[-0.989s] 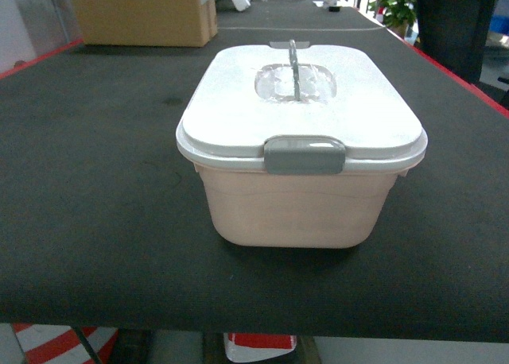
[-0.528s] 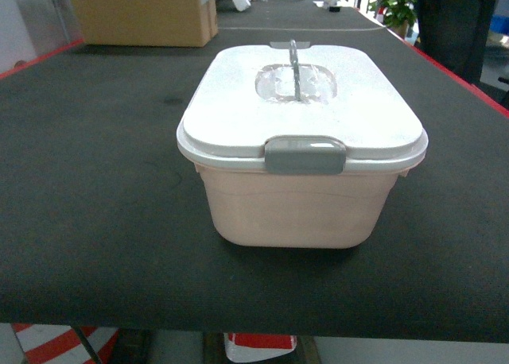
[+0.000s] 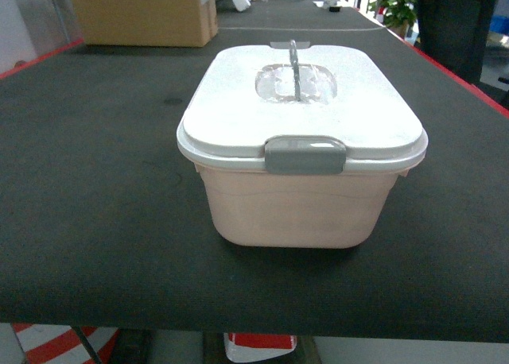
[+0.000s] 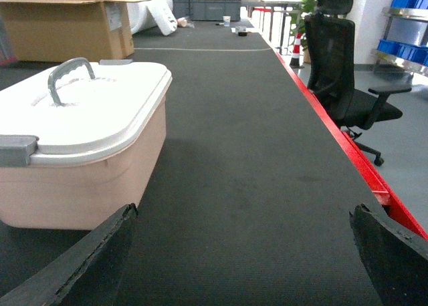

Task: Pick capacitor and pack into box

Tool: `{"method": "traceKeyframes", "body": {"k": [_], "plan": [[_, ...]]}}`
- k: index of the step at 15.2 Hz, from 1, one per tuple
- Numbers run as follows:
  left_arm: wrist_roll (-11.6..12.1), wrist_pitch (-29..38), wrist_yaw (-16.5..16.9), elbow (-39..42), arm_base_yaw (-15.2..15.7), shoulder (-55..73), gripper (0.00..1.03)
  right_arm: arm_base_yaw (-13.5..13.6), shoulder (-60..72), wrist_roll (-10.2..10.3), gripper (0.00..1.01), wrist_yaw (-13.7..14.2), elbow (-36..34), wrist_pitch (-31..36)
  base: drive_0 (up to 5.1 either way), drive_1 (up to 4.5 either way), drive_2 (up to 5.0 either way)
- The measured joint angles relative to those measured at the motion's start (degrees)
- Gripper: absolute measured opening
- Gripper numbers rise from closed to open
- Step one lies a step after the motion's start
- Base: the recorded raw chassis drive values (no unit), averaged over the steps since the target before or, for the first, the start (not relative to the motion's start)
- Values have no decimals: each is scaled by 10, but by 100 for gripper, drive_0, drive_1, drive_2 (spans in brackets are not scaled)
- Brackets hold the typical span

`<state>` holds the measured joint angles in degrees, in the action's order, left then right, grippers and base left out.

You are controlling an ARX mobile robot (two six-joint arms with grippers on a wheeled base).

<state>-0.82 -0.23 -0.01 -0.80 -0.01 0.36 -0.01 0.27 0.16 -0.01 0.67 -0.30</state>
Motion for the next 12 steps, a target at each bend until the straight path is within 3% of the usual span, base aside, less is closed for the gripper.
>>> {"method": "traceKeyframes", "body": {"k": [3,4,12], "plan": [[0,0,0,0,0,0,93,0,0,0,98,0,0,0,0,0,0],[0,0,0,0,0,0,100,0,0,0,98,0,0,0,0,0,0],[0,0,0,0,0,0,98,0,0,0,98,0,0,0,0,0,0]]}}
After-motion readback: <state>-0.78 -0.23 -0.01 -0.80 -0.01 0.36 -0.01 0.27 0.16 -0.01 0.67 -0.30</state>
